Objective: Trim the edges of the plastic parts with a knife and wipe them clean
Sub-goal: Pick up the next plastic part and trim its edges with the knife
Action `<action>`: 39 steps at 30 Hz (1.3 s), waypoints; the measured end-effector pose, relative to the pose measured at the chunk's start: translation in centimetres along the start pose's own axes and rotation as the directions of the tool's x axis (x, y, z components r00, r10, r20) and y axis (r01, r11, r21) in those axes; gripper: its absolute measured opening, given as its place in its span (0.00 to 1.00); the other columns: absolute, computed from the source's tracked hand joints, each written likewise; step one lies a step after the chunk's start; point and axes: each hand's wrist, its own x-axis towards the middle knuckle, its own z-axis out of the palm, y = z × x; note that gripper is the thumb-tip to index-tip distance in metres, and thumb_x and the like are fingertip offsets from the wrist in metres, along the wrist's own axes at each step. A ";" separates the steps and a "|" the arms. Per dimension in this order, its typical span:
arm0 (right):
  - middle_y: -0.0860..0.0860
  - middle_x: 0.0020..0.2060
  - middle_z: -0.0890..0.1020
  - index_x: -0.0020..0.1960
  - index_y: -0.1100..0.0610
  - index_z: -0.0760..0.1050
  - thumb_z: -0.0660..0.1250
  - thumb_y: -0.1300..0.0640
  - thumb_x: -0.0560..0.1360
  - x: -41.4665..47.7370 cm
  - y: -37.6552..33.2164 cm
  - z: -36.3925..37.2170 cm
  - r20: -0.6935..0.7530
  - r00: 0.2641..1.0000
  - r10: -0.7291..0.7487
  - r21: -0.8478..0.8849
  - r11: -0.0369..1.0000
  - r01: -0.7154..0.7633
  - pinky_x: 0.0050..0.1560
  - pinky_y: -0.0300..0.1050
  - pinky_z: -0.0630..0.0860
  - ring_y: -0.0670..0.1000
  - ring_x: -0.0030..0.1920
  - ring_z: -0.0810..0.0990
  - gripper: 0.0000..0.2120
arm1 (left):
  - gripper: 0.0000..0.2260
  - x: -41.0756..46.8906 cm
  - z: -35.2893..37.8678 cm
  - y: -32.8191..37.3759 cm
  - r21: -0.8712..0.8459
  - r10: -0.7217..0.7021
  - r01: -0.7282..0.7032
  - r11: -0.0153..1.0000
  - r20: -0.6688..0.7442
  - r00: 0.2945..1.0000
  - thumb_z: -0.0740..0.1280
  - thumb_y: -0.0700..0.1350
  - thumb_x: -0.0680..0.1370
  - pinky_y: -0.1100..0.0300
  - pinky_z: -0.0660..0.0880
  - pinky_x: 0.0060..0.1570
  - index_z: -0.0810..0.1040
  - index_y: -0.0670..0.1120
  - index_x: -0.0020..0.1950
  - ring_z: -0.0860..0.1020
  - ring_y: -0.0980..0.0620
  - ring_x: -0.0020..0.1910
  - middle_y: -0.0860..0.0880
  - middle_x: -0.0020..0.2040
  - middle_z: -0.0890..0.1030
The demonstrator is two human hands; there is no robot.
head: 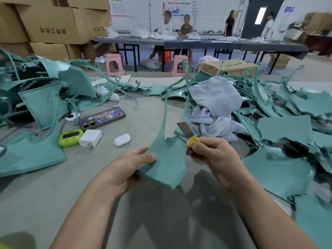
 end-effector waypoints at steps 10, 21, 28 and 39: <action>0.57 0.36 0.84 0.43 0.59 0.87 0.73 0.62 0.71 -0.5 -0.2 -0.5 0.193 0.981 -0.007 -0.182 0.982 0.043 0.45 0.41 0.76 0.50 0.39 0.78 0.05 | 0.08 1.4 0.7 0.0 -0.155 0.095 -0.158 0.975 -0.351 0.931 0.70 0.43 0.79 0.55 0.72 0.47 0.83 0.42 0.42 0.83 0.48 0.36 0.46 0.39 0.87; 0.55 0.34 0.83 0.40 0.58 0.87 0.71 0.62 0.73 -0.5 0.3 0.1 0.154 0.984 -0.089 -0.202 0.972 0.120 0.39 0.39 0.72 0.48 0.36 0.74 0.06 | 0.06 1.2 1.1 0.1 -0.192 0.051 -0.107 0.976 -0.276 0.960 0.69 0.41 0.80 0.57 0.73 0.36 0.82 0.41 0.45 0.83 0.53 0.28 0.47 0.35 0.86; 0.54 0.31 0.80 0.41 0.59 0.87 0.72 0.62 0.75 0.2 1.0 -0.2 -0.095 0.990 -0.100 -0.164 0.983 0.084 0.36 0.42 0.68 0.50 0.33 0.71 0.06 | 0.06 1.1 1.2 0.0 -0.181 0.056 -0.104 0.978 -0.251 0.966 0.69 0.42 0.80 0.57 0.75 0.38 0.83 0.40 0.46 0.84 0.52 0.30 0.47 0.37 0.87; 0.55 0.35 0.83 0.40 0.57 0.87 0.71 0.64 0.76 -0.1 0.7 0.0 -0.107 0.991 0.074 0.022 0.997 -0.072 0.42 0.43 0.74 0.51 0.37 0.77 0.08 | 0.05 1.8 0.4 -0.4 -0.199 0.099 -0.188 0.962 -0.388 0.916 0.69 0.41 0.79 0.56 0.79 0.40 0.84 0.42 0.45 0.84 0.48 0.35 0.43 0.44 0.87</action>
